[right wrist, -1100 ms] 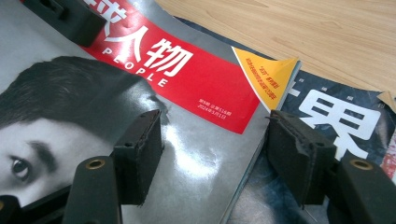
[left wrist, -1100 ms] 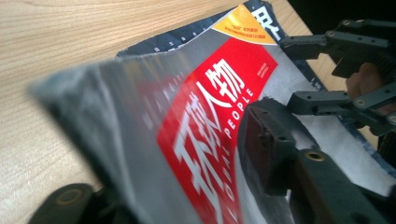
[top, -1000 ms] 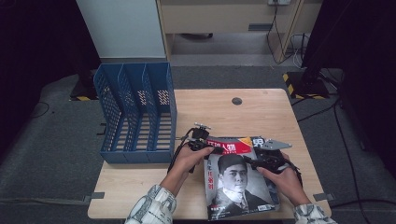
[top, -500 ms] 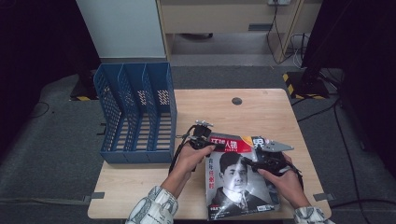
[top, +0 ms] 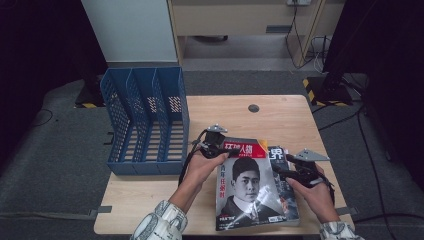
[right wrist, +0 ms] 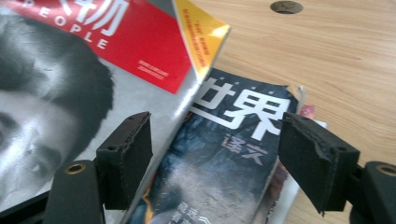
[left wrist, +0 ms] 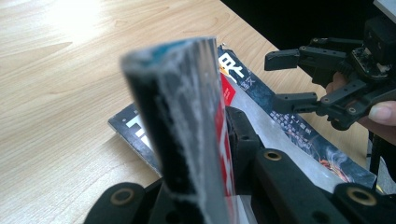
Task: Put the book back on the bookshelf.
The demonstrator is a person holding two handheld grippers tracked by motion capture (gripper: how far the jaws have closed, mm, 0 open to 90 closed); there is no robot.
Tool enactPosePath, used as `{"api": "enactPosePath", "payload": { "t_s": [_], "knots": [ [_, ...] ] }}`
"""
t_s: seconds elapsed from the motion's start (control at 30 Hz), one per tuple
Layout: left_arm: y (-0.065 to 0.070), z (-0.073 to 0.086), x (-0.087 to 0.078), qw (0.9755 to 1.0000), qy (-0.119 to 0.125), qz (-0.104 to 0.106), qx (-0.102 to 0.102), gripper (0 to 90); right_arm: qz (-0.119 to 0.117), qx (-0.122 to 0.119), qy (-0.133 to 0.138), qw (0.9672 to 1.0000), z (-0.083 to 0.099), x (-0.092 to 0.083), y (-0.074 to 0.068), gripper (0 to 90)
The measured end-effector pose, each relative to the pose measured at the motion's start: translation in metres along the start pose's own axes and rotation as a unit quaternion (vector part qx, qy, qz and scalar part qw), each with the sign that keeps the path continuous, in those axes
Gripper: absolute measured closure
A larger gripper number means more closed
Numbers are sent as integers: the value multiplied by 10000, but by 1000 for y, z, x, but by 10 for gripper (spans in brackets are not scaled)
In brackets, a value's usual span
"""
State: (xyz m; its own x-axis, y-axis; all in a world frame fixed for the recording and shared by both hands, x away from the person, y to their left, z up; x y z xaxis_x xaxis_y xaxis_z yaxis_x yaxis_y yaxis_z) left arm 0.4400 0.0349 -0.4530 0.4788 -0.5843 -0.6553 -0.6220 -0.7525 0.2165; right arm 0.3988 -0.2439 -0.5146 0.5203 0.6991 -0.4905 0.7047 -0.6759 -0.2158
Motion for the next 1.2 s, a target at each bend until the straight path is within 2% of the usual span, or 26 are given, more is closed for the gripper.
{"api": "enactPosePath", "payload": {
  "t_s": [0.17,0.53,0.7,1.03,1.2],
  "knots": [
    [-2,-5,-9,9999,121,22,-61,858,157,118,-10,9998,2,-3,6,263],
    [-4,-26,-35,9995,242,-182,91,864,586,451,-96,9972,9,-15,24,264],
    [-6,-35,-46,9988,386,-253,155,865,672,539,-88,9962,12,-19,29,264],
    [-9,-48,-67,9975,582,-368,149,865,827,656,-101,9944,14,-22,36,260],
    [-12,-56,-80,9961,724,-495,138,865,958,698,-232,9927,19,-25,42,252]
  ]
}}
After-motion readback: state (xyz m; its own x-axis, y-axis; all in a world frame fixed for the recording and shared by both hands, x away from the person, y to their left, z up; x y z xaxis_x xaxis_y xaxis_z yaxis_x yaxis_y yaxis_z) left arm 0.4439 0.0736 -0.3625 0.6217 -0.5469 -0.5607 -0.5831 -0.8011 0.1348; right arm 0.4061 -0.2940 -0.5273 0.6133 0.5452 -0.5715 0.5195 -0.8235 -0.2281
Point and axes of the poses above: each handheld gripper's, and its own axes: x roughly forward along the jaws, z roughly out of its underside, y roughly to its right, the point moved 3 cm from there along x, roughly forward along the jaws, and after that the axes turned 15 degrees about -z, right-handed, at the moved point
